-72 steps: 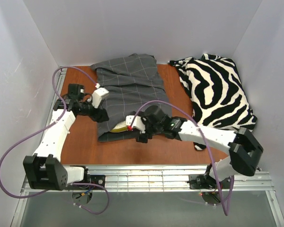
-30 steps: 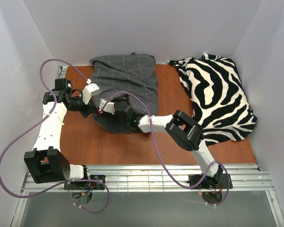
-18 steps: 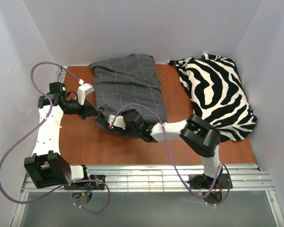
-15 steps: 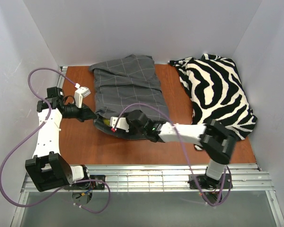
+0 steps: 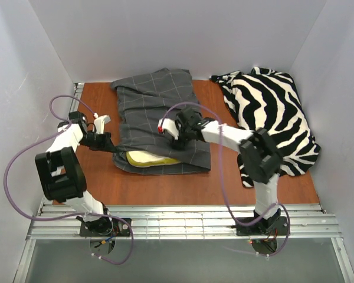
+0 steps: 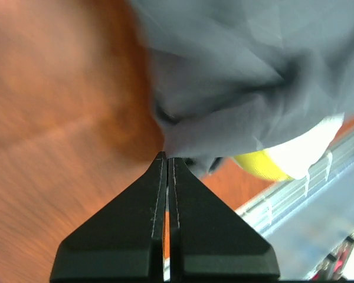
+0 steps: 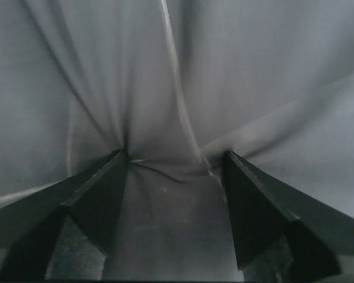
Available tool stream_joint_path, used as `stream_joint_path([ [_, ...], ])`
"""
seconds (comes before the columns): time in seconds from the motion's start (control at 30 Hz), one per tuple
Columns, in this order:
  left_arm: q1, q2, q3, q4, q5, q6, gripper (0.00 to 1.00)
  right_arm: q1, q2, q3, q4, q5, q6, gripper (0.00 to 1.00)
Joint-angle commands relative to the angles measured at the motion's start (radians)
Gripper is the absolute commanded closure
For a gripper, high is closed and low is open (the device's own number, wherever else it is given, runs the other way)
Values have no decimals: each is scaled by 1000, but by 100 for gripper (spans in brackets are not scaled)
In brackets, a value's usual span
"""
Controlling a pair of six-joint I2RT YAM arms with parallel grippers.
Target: Put the pillow into the pillowcase
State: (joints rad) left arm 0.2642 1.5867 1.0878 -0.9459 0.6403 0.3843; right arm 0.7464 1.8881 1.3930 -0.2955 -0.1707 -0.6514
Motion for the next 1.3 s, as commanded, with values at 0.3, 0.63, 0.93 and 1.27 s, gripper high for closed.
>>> stream_joint_path([
  [0.3,-138,423,478,197,-120,-168,100,367,175,207,-420,-778,268,43],
  [0.63,-227,596,850,185,-130,-142,100,-71,62,402,-241,-543,439,30],
  [0.93,-211,412,611,254,-153,-44,100,-421,234,498,-188,20,211,13],
  [1.27,-201,450,587,295,-169,-44,100,-487,428,600,-304,-104,334,3],
])
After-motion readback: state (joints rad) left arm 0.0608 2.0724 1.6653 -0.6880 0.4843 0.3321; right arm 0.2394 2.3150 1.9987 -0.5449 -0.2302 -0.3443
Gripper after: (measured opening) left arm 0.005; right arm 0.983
